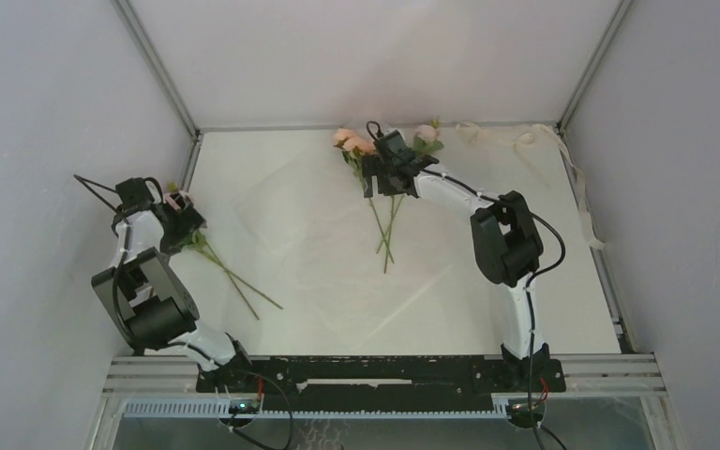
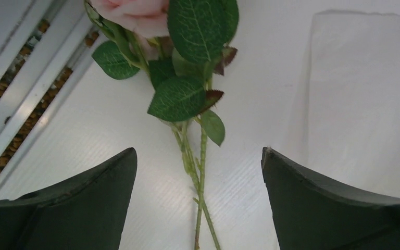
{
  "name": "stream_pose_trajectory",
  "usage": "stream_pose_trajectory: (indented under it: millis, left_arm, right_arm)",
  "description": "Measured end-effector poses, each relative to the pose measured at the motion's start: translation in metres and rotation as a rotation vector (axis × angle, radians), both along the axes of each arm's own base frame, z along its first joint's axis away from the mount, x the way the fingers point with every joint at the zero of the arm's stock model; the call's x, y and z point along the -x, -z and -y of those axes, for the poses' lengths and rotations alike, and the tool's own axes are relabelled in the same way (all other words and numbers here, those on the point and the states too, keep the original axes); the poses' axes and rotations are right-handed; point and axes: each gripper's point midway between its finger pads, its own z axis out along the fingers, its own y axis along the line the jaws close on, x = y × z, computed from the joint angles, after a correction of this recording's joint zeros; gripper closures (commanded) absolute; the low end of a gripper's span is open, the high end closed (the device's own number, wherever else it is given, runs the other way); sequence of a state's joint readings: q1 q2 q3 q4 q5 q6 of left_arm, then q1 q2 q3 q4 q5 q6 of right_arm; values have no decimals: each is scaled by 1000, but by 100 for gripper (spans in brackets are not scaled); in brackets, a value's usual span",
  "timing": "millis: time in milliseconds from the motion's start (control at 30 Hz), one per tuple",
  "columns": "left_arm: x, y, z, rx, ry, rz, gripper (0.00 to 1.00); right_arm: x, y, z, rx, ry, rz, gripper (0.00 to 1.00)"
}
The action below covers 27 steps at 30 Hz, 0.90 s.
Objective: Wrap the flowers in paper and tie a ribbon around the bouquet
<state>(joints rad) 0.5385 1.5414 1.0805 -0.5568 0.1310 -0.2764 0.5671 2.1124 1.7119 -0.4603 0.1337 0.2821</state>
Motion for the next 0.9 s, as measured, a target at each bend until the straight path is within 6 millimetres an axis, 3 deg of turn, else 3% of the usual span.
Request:
stream_pose_trajectory:
  millis: [67,233,367,467,700,800,900]
  left_arm:
    - [-3,6,-9,-16,-19,-4,13]
    - [-1,40,-29,9,-80,-57,33]
    - [2,66,-34,57,-100,-96,67]
    - [-3,69,-31,88,-94,-81,98]
    - [1,55,-24,115,-82,-32,100]
    - [11,26,-27,79,-92,23,100]
    - [15,-19,-34,-3,-91,123,100]
  right_arm:
    - [5,-1,1,16,0,5,0]
    - [30,-12,-2,43,-26,14,0]
    - [44,-27,-8,34,-50,35,1]
    - [50,-32,-11,33,-60,41,1]
    - [54,-27,-8,48,-57,30,1]
    - [54,-27,-8,47,-58,30,1]
    - [55,-27,-10,41,-67,27,1]
